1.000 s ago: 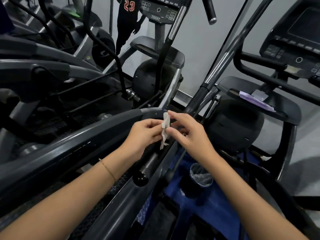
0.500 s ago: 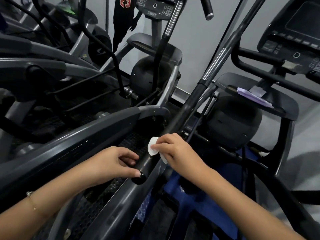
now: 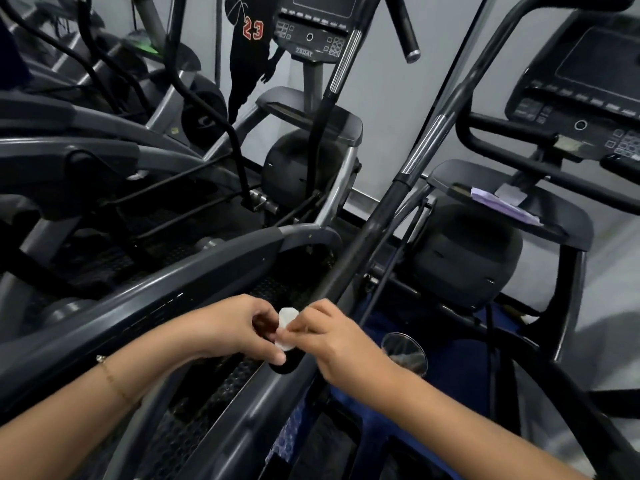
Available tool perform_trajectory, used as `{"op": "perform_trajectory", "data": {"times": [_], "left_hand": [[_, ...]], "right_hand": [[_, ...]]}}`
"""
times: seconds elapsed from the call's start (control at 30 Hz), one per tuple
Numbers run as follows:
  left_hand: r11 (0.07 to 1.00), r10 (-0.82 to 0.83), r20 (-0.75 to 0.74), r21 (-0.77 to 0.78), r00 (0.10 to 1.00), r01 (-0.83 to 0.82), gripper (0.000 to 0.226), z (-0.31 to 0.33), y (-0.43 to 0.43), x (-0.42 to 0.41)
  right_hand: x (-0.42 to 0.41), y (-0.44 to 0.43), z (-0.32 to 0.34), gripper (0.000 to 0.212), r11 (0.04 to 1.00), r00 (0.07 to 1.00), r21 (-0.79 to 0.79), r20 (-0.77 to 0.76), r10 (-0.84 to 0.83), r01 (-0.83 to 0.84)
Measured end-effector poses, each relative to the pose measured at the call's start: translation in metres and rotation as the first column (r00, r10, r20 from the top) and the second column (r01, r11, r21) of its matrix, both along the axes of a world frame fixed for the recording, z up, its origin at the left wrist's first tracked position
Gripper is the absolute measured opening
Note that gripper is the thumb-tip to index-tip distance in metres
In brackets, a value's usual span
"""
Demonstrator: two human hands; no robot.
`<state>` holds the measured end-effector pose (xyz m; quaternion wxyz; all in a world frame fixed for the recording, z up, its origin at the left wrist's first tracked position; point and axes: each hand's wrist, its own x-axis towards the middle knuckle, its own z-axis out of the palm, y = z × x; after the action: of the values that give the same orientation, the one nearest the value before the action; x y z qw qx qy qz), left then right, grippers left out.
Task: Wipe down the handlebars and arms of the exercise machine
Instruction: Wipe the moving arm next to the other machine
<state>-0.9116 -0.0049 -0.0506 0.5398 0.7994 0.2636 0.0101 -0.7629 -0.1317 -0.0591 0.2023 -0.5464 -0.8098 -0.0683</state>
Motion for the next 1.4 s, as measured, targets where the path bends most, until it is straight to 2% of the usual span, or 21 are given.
{"op": "perform_trajectory", "data": {"times": [0.2,0.33,0.5,0.67,0.83,0.97,1.07,1.13,1.17,1.27,1.33,1.4], "left_hand": [[0.997,-0.064,-0.079,-0.038,0.995,0.061,0.042,0.008,0.002,0.006],[0.99,-0.129,-0.06,-0.057,0.99,0.125,0.052,0.009,0.004,0.006],[0.993,-0.116,-0.07,-0.015,0.991,0.115,0.046,0.01,0.001,0.007],[0.988,-0.156,-0.077,-0.009,0.985,0.155,0.047,0.009,0.007,0.007],[0.989,-0.15,-0.109,-0.011,0.983,0.15,0.048,0.013,0.005,0.01],[0.982,-0.187,-0.088,-0.012,0.978,0.187,0.054,0.01,0.011,0.009],[0.987,-0.16,-0.095,-0.037,0.983,0.157,0.038,0.012,0.009,0.012],[0.997,-0.07,-0.081,0.031,0.994,0.073,0.031,0.014,0.006,0.02],[0.996,-0.018,-0.058,0.092,0.998,0.023,0.032,0.015,0.005,0.026],[0.934,0.105,-0.005,0.345,0.994,-0.097,0.037,0.019,0.001,0.051],[0.891,0.124,0.014,0.439,0.992,-0.118,0.038,0.022,-0.003,0.068],[0.878,0.129,0.024,0.463,0.991,-0.125,0.038,0.022,-0.005,0.081]], "right_hand": [[0.016,0.007,0.002,0.042,0.978,0.979,0.056,0.007,-0.202,0.201],[-0.001,-0.016,-0.011,0.043,0.991,0.993,0.066,-0.032,-0.115,0.117],[0.009,-0.01,-0.007,0.041,0.965,0.975,0.141,-0.054,-0.216,0.222],[-0.009,-0.022,-0.026,0.043,0.981,0.988,0.134,-0.081,-0.128,0.138],[0.01,-0.007,-0.012,0.033,0.937,0.955,0.187,-0.087,-0.283,0.295],[-0.013,-0.023,-0.031,0.041,0.968,0.984,0.192,-0.105,-0.145,0.164],[0.009,-0.015,-0.027,0.036,0.954,0.978,0.231,-0.136,-0.16,0.189],[0.033,0.001,-0.017,0.026,0.934,0.946,0.195,-0.189,-0.264,0.3],[0.044,0.009,-0.012,0.028,0.92,0.916,0.147,-0.236,-0.325,0.364],[0.064,0.025,-0.007,0.023,0.848,0.778,-0.002,-0.398,-0.486,0.529],[0.062,0.025,-0.014,0.023,0.82,0.729,0.0,-0.458,-0.509,0.572],[0.053,0.016,-0.022,0.027,0.825,0.736,0.017,-0.463,-0.494,0.565]]}}
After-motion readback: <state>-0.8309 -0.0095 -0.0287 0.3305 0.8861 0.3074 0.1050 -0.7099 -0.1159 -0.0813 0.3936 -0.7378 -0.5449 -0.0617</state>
